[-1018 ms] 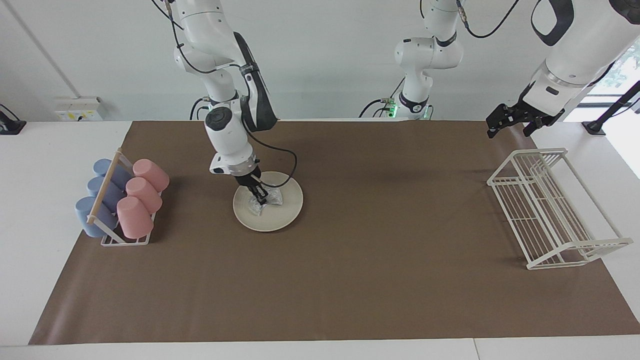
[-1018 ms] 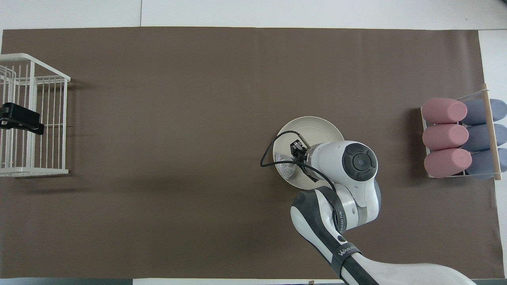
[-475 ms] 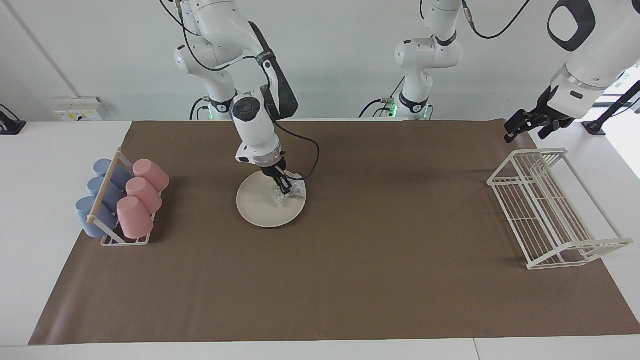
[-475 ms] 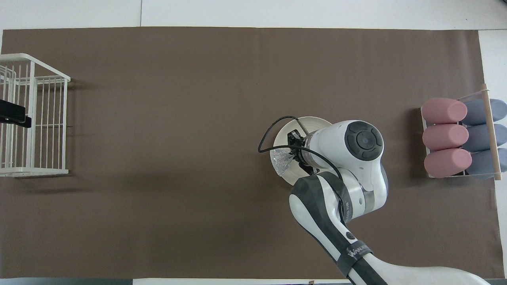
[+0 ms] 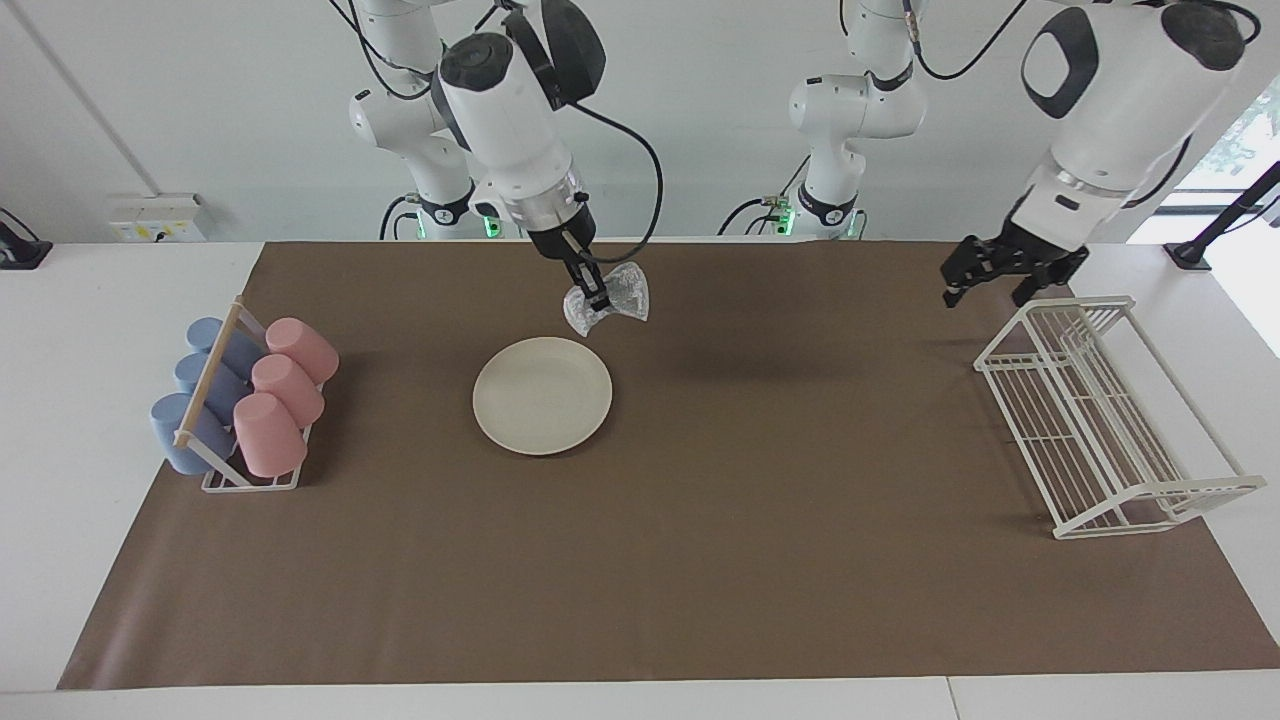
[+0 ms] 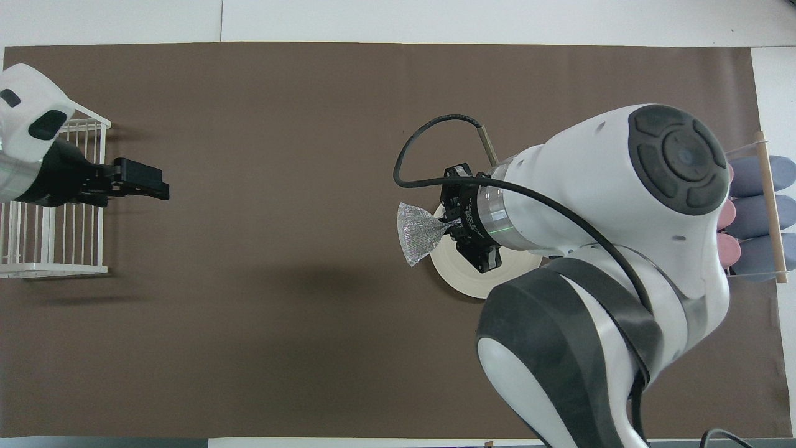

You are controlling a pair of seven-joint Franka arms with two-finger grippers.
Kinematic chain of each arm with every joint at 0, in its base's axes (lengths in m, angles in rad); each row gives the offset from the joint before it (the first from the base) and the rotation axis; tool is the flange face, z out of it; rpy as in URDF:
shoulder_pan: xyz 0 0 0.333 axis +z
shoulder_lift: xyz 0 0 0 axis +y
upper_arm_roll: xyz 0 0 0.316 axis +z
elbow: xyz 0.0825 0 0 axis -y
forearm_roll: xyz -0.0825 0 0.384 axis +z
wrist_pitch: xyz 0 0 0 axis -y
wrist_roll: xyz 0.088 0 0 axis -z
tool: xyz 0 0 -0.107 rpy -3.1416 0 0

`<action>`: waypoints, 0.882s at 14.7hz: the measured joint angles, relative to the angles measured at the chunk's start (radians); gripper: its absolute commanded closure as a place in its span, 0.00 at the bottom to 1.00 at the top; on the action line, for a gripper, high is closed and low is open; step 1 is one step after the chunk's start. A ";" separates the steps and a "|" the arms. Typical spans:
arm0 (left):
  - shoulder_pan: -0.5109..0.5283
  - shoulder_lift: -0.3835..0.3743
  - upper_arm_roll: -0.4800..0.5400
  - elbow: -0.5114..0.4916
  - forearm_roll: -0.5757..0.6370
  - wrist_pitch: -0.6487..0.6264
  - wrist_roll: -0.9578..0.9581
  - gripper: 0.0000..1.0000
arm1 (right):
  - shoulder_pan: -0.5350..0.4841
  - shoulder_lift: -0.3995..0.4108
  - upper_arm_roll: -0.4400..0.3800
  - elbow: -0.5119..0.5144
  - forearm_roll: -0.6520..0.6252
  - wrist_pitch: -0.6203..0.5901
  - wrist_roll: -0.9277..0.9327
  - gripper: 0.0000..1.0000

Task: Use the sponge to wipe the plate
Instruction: 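Lift the scrubber off the plate with the right gripper while the left gripper reaches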

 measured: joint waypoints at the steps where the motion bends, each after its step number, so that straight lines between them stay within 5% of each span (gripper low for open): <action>1: -0.011 -0.011 -0.001 -0.020 -0.065 0.001 -0.011 0.00 | 0.022 0.000 0.008 0.013 0.000 -0.009 0.071 1.00; 8: -0.053 -0.119 -0.003 -0.246 -0.575 0.128 -0.005 0.00 | 0.220 0.051 0.024 0.034 -0.003 0.116 0.471 1.00; 13: -0.079 -0.182 -0.004 -0.408 -0.740 0.166 0.200 0.00 | 0.229 0.076 0.020 0.049 -0.025 0.127 0.490 1.00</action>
